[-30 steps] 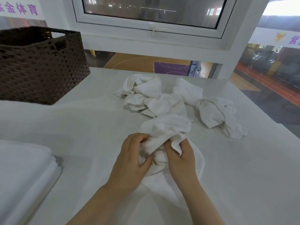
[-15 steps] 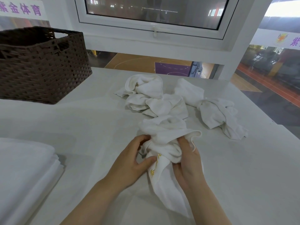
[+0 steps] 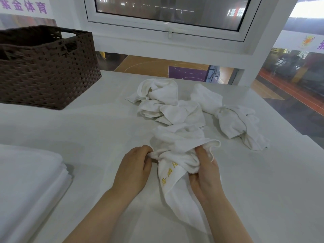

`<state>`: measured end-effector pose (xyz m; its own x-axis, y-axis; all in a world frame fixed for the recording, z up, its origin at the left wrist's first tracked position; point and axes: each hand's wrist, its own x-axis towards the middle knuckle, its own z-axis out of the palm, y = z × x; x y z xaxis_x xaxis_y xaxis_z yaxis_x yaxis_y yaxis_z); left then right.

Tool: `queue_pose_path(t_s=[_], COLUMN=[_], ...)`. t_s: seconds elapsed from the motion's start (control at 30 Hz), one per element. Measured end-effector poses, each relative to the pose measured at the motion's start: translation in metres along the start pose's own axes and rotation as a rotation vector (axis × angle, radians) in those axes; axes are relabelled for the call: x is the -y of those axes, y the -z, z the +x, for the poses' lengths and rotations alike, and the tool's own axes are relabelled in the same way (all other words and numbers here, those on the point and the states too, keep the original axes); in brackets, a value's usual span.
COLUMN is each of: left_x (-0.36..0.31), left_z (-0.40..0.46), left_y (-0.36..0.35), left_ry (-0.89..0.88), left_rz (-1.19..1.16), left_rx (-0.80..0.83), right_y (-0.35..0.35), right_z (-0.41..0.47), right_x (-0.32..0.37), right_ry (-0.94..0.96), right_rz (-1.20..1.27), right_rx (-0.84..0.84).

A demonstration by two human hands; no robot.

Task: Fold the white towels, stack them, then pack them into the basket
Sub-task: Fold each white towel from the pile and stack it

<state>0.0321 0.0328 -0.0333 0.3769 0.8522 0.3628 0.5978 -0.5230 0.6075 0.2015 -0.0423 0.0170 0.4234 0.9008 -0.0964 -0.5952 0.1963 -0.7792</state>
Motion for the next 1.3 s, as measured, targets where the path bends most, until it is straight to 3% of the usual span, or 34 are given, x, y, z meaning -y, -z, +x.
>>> queue_pose_path(t_s=[0.1, 0.23, 0.3, 0.4, 0.53, 0.63, 0.87, 1.0, 1.13, 1.2, 1.3], left_x=[-0.009, -0.029, -0.042, -0.058, -0.059, -0.052, -0.036, -0.039, -0.044, -0.041, -0.039], left_z=[0.001, -0.001, -0.005, -0.014, -0.024, -0.021, -0.014, -0.013, -0.009, -0.006, -0.005], left_y=[0.012, 0.028, 0.033, 0.026, 0.002, -0.004, -0.006, -0.002, 0.003, 0.004, 0.004], left_ry=[0.06, 0.15, 0.138, 0.05, -0.109, -0.065, 0.032, 0.069, 0.193, 0.293, 0.346], left_rz=[-0.104, -0.377, -0.491, -0.597, -0.436, -0.403, -0.37, -0.352, -0.512, -0.666, -0.819], left_rx=[-0.09, -0.267, -0.358, -0.323, -0.003, 0.038, 0.163, 0.086, -0.129, -0.237, -0.286], right_y=[0.002, 0.019, 0.026, 0.021, 0.009, 0.015, 0.019, 0.023, 0.027, 0.025, 0.014], right_z=[0.001, 0.008, 0.009, 0.007, -0.002, 0.0, 0.005, 0.008, 0.01, 0.006, -0.002], right_x=[0.005, 0.005, 0.006, 0.005, -0.014, -0.02, -0.017, -0.014, -0.009, -0.004, -0.008], right_ry=[0.131, 0.395, 0.561, 0.718, 0.459, 0.365, 0.566, 0.816, 1.088, 1.144, 1.118], right_rz=[-0.144, -0.536, -0.682, -0.981, -1.127, -1.201, -1.161, -1.251, -1.328, -1.305, -1.335], right_rx=[-0.097, -0.453, -0.498, -0.368, -0.04, 0.158, -0.068, -0.128, -0.148, -0.029, 0.304])
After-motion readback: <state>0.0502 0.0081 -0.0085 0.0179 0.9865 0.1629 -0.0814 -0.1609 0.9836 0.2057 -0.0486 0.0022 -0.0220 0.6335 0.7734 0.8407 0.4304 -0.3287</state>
